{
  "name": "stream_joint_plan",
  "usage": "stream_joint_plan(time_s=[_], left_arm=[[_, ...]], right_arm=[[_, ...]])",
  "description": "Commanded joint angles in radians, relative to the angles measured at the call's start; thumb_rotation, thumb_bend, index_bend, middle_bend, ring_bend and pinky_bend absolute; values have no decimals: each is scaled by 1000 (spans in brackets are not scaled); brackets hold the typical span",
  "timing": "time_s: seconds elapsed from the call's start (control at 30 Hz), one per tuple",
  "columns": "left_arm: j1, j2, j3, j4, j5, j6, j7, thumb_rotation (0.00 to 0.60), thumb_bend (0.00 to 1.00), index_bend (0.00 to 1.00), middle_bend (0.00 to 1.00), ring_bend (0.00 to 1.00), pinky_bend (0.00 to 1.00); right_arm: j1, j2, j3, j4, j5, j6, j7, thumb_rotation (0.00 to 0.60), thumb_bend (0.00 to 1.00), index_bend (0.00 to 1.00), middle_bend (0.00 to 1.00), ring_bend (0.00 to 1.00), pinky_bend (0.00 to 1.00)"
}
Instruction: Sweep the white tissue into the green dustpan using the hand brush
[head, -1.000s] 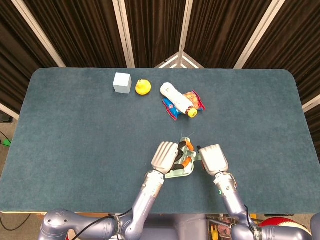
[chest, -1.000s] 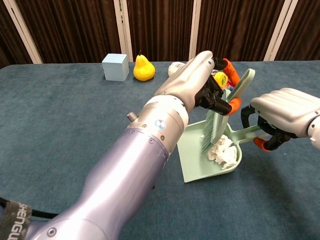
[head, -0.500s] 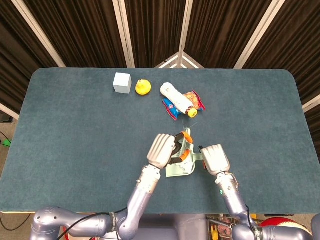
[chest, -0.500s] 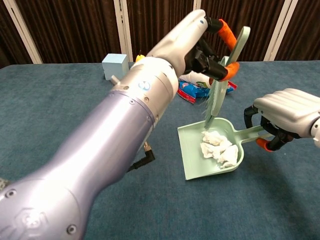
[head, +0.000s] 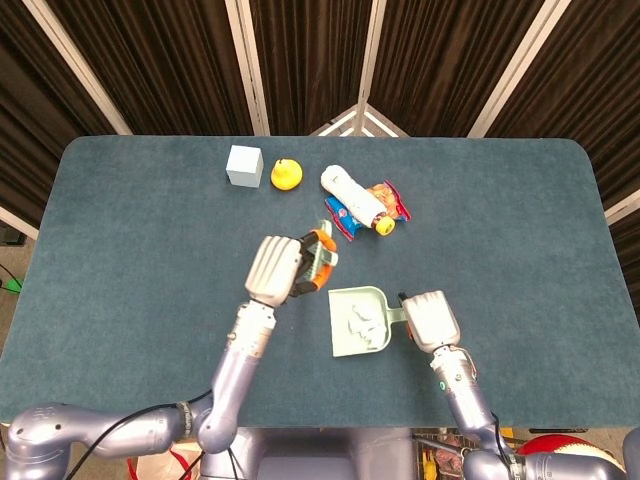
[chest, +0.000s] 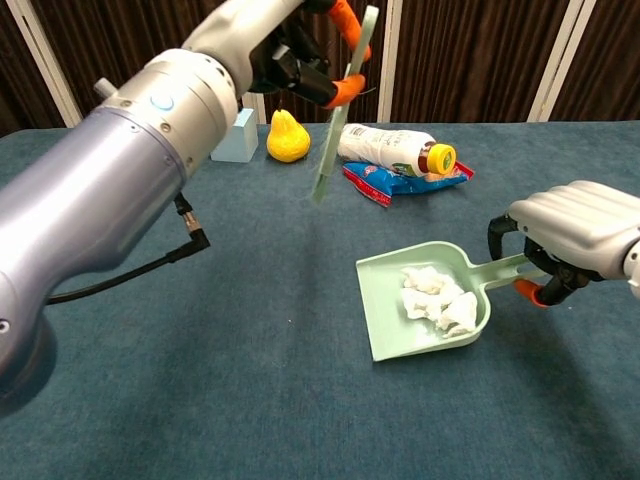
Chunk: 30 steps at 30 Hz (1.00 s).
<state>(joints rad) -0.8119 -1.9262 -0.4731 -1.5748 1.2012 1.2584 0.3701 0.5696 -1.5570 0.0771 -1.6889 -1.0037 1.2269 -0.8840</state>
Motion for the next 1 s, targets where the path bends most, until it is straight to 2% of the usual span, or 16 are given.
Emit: stream_joint_plan(time_s=[0.03, 0.23, 0.4, 0.47, 0.6, 0.8, 1.0], left_arm=[[26, 47, 0, -20, -15, 6, -10, 600, 570, 761, 1000, 1000, 1000], [55, 147, 16, -41, -7, 5, 8, 600, 570, 763, 1000, 1000, 1000], [72, 265, 68, -61, 10, -22, 118, 600, 570, 765, 1000, 1000, 1000], [86, 328, 93, -90, -15, -38, 195, 600, 571, 765, 1000, 1000, 1000], [117, 434, 115, -155, -75, -49, 265, 600, 572, 765, 1000, 1000, 1000], [184, 576, 191, -156, -85, -54, 278, 600, 577, 765, 1000, 1000, 1000], [217, 653, 230, -134, -113, -65, 277, 600, 578, 765, 1000, 1000, 1000]], right_arm=[[3, -2, 0, -9, 18, 1, -19, 600, 516, 0, 864, 874, 876], [2, -3, -6, -22, 24, 15, -35, 600, 516, 0, 864, 873, 876], [0, 8, -3, -41, 22, 29, -39, 600, 516, 0, 864, 874, 876], [0, 15, -2, -49, 21, 33, -39, 600, 516, 0, 864, 874, 876], [-4, 27, -6, -66, 20, 43, -41, 600, 516, 0, 864, 874, 876], [-5, 36, -7, -93, 15, 51, -44, 600, 516, 0, 864, 874, 876], [-3, 33, -12, -108, 10, 56, -50, 600, 516, 0, 864, 874, 876]])
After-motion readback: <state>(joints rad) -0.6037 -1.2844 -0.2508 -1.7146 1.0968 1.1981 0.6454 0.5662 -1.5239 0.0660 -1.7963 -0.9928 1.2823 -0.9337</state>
